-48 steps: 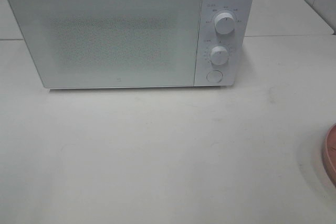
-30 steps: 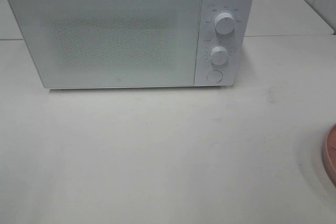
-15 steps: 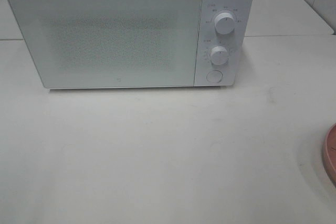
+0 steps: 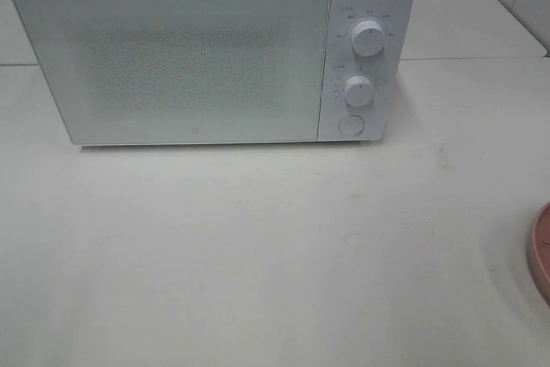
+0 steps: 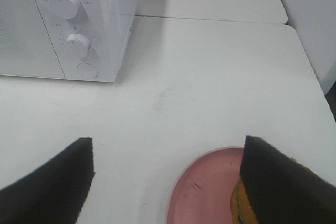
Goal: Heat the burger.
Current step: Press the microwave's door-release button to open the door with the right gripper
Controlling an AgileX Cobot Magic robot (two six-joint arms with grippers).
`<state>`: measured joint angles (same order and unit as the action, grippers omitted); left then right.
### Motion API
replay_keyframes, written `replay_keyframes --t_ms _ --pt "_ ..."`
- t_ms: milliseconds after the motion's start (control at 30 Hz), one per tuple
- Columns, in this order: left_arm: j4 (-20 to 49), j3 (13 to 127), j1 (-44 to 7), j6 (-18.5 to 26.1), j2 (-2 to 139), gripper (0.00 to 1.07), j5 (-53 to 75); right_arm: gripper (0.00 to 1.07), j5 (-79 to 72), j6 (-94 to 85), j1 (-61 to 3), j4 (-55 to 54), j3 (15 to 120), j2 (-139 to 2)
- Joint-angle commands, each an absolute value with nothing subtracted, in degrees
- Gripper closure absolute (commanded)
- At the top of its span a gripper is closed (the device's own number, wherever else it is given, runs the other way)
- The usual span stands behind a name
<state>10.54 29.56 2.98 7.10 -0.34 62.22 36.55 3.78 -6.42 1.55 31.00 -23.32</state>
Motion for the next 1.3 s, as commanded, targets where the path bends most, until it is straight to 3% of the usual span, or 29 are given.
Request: replay_keyframes --t_ms 33,967,1300 --pt "11.0 29.6 3.0 6.9 -1.5 0.09 61.5 0.32 32.7 4.1 -6.2 1.9 30.8 -26.9" --pt "11.0 29.6 3.0 6.9 -1.5 0.09 61.5 0.32 8.0 4.5 -6.2 1.8 30.8 -49.2" --pt "11.0 29.6 3.0 6.9 -1.5 0.09 61.5 0.32 -15.4 4.4 -6.2 1.7 22.1 -54.9"
